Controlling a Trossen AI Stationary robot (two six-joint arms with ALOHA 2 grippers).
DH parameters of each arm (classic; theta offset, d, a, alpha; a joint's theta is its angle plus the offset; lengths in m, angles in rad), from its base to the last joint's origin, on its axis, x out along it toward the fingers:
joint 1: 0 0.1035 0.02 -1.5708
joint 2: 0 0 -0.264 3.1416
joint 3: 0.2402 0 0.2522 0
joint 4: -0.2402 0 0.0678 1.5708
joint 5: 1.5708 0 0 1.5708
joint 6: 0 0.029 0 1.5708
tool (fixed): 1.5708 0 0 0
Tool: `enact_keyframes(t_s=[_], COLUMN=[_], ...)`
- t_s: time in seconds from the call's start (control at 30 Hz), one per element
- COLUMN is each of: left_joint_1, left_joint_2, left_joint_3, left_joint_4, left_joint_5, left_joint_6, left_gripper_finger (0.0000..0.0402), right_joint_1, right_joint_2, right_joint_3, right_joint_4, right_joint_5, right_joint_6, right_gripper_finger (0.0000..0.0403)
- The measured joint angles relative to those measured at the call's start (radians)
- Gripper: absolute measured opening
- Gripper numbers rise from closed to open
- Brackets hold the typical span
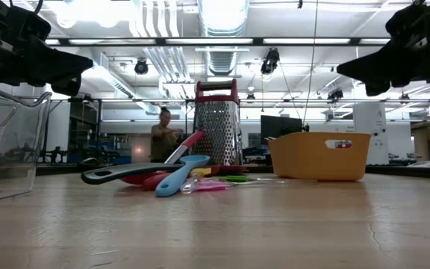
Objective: Pick & Place Kitchen Items
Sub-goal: Put the blue serving spoon into the right transparent bin
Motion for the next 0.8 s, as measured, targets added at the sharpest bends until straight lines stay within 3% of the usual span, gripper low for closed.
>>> enact_keyframes(t_s=[0.13, 0.5, 0.8], left_joint_1=[0.0, 0.0, 0.0], left_joint_2=[0.0, 0.0, 0.0], left_joint_3=[0.0, 0.0, 0.0], left_joint_4=[0.0, 0.0, 0.0], left_joint_5=[0.0, 0.0, 0.0], left_joint_6=[0.0, 0.0, 0.0], left_gripper_finger=[0.0039, 0.0039, 0.0039], right_joint_1=[-0.006, -0.011, -0.011], right_joint_2=[-0.041, -0.227, -0.227], right_joint_3=[0.001, 0.025, 0.02], right_joint_4=[-0.03, -0.361, -0.443], right_joint_5=[-0.021, -0.02, -0.02], right_joint_6=[-0.005, 0.061, -0.019], right_gripper_finger=[0.0008, 0.0009, 0.0009])
